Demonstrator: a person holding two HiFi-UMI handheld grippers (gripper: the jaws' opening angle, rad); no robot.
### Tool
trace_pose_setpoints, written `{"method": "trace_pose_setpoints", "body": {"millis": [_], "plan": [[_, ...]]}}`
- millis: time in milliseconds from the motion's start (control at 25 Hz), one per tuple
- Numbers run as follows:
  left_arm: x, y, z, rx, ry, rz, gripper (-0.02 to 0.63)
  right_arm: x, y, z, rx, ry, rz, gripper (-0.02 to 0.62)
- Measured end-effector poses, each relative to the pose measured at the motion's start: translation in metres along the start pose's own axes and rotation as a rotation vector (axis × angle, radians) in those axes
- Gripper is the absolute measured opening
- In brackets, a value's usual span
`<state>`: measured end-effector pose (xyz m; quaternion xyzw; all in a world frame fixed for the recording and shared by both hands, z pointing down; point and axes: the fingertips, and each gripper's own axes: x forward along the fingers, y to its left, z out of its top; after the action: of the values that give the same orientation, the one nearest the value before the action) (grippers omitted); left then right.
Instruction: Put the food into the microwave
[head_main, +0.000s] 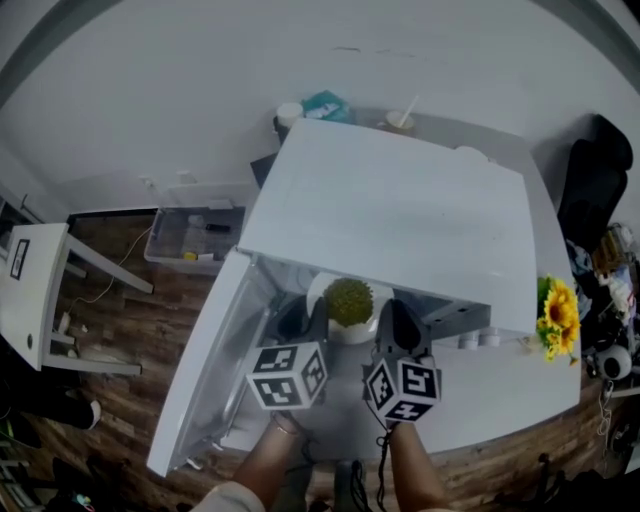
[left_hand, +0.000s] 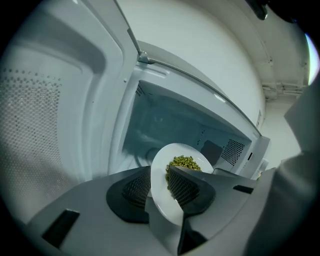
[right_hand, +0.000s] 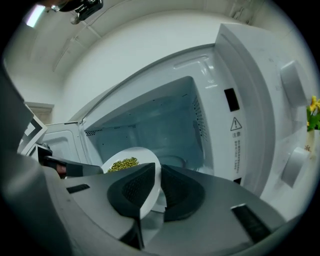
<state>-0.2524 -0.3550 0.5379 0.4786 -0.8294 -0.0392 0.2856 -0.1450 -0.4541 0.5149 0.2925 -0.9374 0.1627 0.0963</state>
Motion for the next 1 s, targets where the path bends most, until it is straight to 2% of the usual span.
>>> {"method": "trace_pose_setpoints", "body": {"millis": [160, 440, 1000], "plan": [[0.014, 0.0, 0.009, 0.027, -0.029, 0.009, 0.124, 0.013, -0.003, 0.006, -0.022, -0.016, -0.022, 0.041], [0.032, 0.005, 0.014, 0.019, -0.063, 0.009, 0.126, 0.028, -0.006, 0.007, -0.02, -0.027, -0.065, 0.041], [0.063, 0.009, 0.01, -0.008, -0.066, -0.005, 0.126, 0.046, -0.018, -0.007, -0.043, 0.006, -0.181, 0.043]]}}
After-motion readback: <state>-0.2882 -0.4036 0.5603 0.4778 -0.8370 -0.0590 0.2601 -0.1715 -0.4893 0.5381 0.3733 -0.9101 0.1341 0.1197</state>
